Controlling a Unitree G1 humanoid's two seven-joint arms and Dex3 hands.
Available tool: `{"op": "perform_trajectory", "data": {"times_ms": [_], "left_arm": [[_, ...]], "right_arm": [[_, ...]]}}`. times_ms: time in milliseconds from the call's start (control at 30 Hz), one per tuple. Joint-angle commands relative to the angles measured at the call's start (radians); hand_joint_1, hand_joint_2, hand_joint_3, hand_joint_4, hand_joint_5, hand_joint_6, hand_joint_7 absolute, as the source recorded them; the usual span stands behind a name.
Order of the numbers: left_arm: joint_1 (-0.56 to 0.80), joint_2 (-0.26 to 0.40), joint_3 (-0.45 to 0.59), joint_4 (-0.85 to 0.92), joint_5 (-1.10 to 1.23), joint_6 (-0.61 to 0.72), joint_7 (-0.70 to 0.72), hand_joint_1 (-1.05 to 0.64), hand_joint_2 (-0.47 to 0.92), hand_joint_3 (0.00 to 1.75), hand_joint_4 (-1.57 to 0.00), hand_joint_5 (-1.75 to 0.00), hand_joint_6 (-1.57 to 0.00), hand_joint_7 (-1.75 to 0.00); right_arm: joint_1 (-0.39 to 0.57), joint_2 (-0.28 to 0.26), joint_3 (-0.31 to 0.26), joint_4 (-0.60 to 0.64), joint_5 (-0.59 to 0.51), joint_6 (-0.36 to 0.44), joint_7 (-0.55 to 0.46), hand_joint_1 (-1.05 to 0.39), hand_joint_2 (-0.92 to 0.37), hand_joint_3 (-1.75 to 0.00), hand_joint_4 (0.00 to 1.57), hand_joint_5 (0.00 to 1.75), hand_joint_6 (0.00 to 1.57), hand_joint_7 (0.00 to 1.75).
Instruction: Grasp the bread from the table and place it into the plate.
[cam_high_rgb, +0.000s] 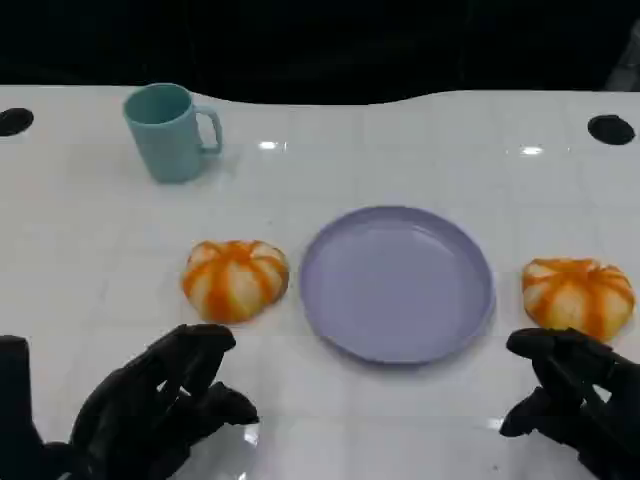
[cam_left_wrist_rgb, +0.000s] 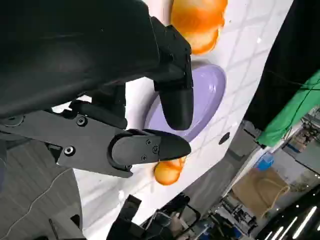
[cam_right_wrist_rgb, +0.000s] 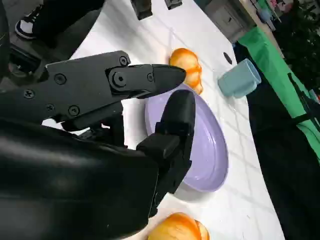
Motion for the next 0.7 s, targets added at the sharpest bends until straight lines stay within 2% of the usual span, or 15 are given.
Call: {"op": "perform_trajectory", "data": {"times_ms": [33,167,300,700], "left_arm": [[0.0,0.02,0.002,0.003,0.007,-0.008,-0.013,-0.49,0.92,0.38,-0.46,-1.75,-0.3,-1.55],[0.0,0.025,0.001,0.019,0.007,-0.032,-0.044,-0.48,0.92,0.4,-0.47,-1.75,-0.31,-1.55],[0.002,0.029,-0.002,0.02,0.014,-0.036,-0.049,-0.48,0.92,0.44,-0.46,-1.75,-0.3,-1.55],[0.002,0.02,0.0,0.006,0.019,-0.026,-0.015,-0.49,0.92,0.4,-0.49,-1.75,-0.32,-1.54]], "right_arm": [[0.006,-0.006,-0.007,-0.015,-0.001,-0.001,-0.007,-0.44,-0.92,-0.25,0.61,1.45,0.59,0.98],[0.009,-0.012,-0.002,-0.011,-0.01,-0.022,0.008,-0.45,-0.92,-0.25,0.59,1.45,0.59,0.98],[0.009,-0.01,-0.004,-0.019,-0.005,-0.004,-0.005,-0.44,-0.92,-0.25,0.6,1.46,0.59,0.99],[0.009,-0.008,-0.003,-0.023,-0.004,-0.001,-0.01,-0.44,-0.92,-0.25,0.6,1.46,0.59,0.98]]}}
